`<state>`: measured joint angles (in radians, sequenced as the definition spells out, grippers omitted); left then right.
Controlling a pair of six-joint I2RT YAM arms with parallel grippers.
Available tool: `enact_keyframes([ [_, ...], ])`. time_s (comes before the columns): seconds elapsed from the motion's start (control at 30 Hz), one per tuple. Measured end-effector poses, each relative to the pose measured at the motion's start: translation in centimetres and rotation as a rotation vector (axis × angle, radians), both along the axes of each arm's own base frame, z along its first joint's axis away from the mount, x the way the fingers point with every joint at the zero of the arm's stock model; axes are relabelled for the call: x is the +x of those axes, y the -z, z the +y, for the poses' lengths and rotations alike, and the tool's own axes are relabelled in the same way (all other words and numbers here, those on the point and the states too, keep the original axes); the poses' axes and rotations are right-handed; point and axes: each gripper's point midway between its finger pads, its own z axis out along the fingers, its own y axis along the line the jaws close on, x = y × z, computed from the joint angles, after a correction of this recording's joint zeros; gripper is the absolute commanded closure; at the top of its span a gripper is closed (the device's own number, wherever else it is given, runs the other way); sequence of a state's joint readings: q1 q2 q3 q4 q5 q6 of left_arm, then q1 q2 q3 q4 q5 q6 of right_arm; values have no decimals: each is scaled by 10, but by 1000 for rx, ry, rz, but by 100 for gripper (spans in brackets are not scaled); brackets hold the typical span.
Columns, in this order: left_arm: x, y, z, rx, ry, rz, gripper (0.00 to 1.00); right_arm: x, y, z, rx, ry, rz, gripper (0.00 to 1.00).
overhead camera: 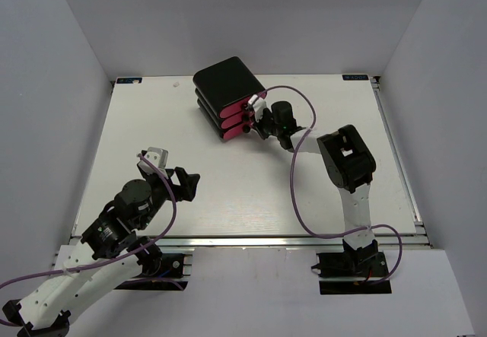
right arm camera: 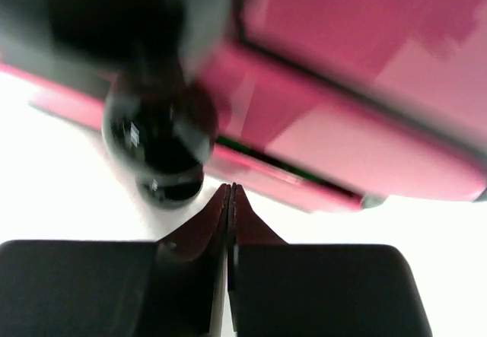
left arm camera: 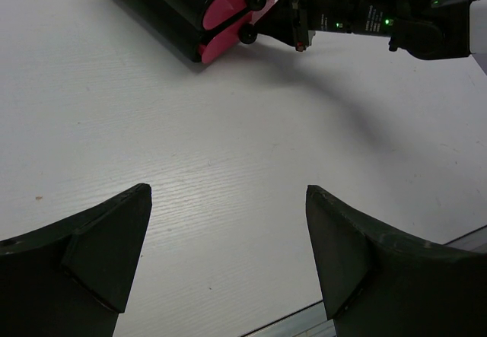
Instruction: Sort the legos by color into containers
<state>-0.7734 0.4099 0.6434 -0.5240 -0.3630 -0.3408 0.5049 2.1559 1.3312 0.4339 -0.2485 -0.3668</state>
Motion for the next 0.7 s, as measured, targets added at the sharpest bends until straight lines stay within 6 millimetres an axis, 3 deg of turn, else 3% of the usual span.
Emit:
enact_keyframes([
  [0.2, 0, 0, 0, -1, 0, -1, 9, -16, 23, -9, 19, 32, 58, 100],
  [0.7, 0, 1, 0, 1, 0, 1, 8, -3, 4, -8, 196, 153, 166, 100],
])
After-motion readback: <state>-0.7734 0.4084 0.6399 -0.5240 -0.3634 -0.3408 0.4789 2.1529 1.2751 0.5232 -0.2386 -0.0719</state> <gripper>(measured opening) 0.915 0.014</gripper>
